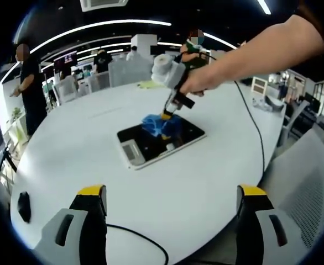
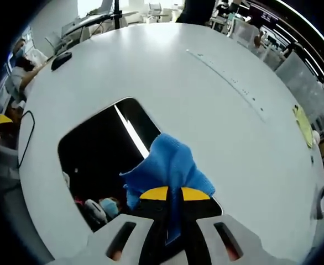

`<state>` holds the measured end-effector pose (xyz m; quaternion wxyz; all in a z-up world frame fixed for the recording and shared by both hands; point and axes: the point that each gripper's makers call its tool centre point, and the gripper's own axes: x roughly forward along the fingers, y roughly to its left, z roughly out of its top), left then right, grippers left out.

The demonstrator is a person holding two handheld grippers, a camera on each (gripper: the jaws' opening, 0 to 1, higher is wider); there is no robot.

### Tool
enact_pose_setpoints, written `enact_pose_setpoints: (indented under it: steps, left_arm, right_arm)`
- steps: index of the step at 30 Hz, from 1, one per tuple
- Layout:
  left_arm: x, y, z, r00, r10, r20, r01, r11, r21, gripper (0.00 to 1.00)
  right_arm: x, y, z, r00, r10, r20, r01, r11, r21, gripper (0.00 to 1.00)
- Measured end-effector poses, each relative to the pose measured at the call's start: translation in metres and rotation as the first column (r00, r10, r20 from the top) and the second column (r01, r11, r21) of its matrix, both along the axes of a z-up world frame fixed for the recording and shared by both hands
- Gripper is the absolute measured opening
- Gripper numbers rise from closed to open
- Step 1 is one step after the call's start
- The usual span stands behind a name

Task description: Wipe the mirror surface with the cleaning cloth until all visible marks leave the cleaned area.

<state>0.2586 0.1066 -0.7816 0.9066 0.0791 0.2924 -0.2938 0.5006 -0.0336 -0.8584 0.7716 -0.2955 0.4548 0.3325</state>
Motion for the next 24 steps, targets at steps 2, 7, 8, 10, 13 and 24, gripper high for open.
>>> enact_pose_setpoints:
  steps: [2,7,8,10,13,24]
  left_arm:
    - [0.0,0.0,0.0,1.0,0.0,0.0,0.0,1.0,0.0,0.98]
    - [0.0,-0.001,0.0,1.0,-0.002,0.0,0.002,1.0,0.001,0.98]
    - [0.0,-0.001,0.0,1.0,-0.002,0.0,0.002,1.0,0.001,0.98]
    - [0.0,-0.001,0.001,1.0,-0.002,0.002,0.002,1.0,0.0,0.98]
    - [0.0,-0.001,0.002,1.0,-0.003,0.004,0.003,1.0,0.0,0.98]
    - [0.0,-0.001,0.002,1.0,-0.002,0.013,0.002,1.0,0.0,0.98]
  right_arm:
    - [-0.002,0.0,-0.001,1.0,-0.003,0.001,0.003,1.0,0.002,0.02]
    - [-0.008,0.0,-0.003,1.0,-0.015,0.006,0.015,1.0,0.01,0.02]
    - [-0.009,0.0,-0.003,1.0,-0.017,0.006,0.017,1.0,0.011,0.02]
    - [-0.016,0.001,-0.001,1.0,-0.017,0.008,0.017,1.0,0.014,0.02]
    - [-0.019,0.001,-0.002,1.0,-0.019,0.007,0.019,1.0,0.018,0.02]
    - [-0.04,0.004,-0.001,1.0,-0.021,0.009,0.02,0.999,0.026,0.02]
